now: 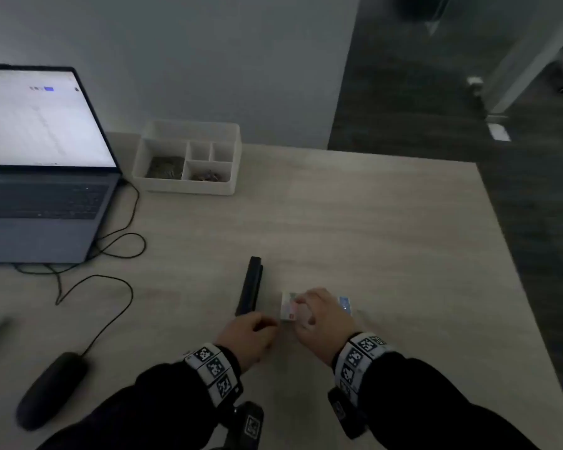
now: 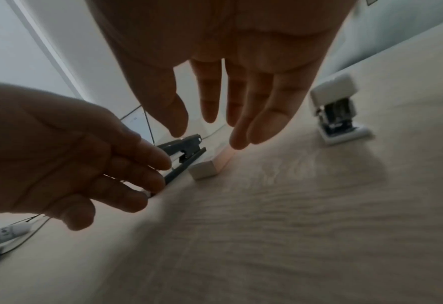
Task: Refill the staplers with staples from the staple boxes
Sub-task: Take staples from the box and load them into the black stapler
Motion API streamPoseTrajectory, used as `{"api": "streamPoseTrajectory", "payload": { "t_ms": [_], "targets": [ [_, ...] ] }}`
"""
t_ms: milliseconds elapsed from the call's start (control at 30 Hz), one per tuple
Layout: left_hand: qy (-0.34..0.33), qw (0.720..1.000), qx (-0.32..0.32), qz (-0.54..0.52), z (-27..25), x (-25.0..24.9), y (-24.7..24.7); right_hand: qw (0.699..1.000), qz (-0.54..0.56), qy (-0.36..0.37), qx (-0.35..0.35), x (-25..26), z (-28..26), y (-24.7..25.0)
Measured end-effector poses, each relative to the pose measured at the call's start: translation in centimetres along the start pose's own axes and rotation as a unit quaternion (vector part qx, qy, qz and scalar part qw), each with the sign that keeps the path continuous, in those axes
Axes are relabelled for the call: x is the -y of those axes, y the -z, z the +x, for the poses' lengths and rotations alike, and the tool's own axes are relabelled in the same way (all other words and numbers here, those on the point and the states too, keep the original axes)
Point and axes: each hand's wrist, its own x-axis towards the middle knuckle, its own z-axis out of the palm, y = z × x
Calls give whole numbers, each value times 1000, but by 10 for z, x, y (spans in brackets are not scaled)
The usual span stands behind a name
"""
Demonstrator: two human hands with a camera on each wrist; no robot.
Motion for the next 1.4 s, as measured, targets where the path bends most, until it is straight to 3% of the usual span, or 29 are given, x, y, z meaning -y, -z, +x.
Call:
{"api": "streamPoseTrajectory", "payload": {
  "t_ms": [167, 300, 433, 633, 767, 1100, 1400],
  "targets": [
    [1, 999, 40, -19, 15, 11, -9, 994, -74, -68, 36, 9, 30, -6],
    [17, 998, 53, -34, 21, 18, -7, 993, -93, -68, 32, 5, 36, -12],
    [17, 997, 66, -45, 21, 15, -4, 999, -5, -47, 15, -9, 26, -13],
    [-9, 977, 114, -180, 10, 3, -4, 998, 56, -16, -40, -20, 2, -20],
    [-30, 964, 115, -239, 2, -5, -6, 994, 93, -36, -41, -16, -7, -21],
    [11, 948, 69, -310, -15, 1, 14, 931, 338, -121, -73, -1, -33, -8],
    [28, 940, 110, -320, -25, 3, 18, 941, 308, -127, -61, 6, -45, -6]
  ]
}}
